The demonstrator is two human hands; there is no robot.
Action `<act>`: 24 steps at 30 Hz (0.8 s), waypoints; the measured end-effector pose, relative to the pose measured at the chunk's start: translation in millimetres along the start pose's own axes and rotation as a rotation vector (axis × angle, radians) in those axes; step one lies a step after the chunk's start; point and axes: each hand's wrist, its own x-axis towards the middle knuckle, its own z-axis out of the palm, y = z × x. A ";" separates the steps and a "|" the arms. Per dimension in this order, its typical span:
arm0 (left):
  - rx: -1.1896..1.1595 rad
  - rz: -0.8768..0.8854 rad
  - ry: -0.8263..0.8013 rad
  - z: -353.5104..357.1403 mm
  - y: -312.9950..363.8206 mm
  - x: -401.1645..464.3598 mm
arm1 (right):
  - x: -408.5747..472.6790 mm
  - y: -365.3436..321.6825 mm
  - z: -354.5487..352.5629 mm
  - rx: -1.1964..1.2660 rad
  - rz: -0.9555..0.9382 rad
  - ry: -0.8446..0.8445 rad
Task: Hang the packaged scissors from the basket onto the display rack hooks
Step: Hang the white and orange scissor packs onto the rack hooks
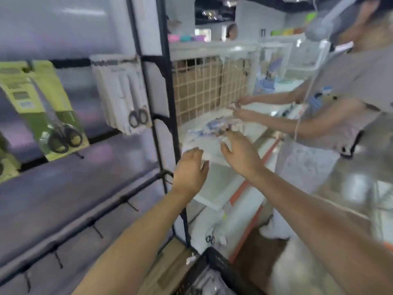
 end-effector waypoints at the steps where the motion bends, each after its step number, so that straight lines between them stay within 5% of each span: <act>1: -0.003 -0.001 -0.059 19.5 3.1 -9.5 | -19.1 15.8 8.0 -0.014 0.045 -0.015; 8: 0.022 -0.064 -0.509 159.1 -18.5 -106.1 | -177.4 112.0 98.7 -0.042 0.401 -0.196; 12: -0.054 -0.249 -0.775 225.4 -52.1 -183.5 | -286.3 145.5 167.2 -0.011 0.662 -0.497; 19: -0.024 -0.440 -1.058 333.0 -141.6 -316.9 | -457.1 166.2 278.9 0.041 1.013 -0.700; 24: 0.073 -0.329 -1.175 394.5 -183.1 -362.1 | -520.0 186.4 337.0 0.068 1.079 -0.739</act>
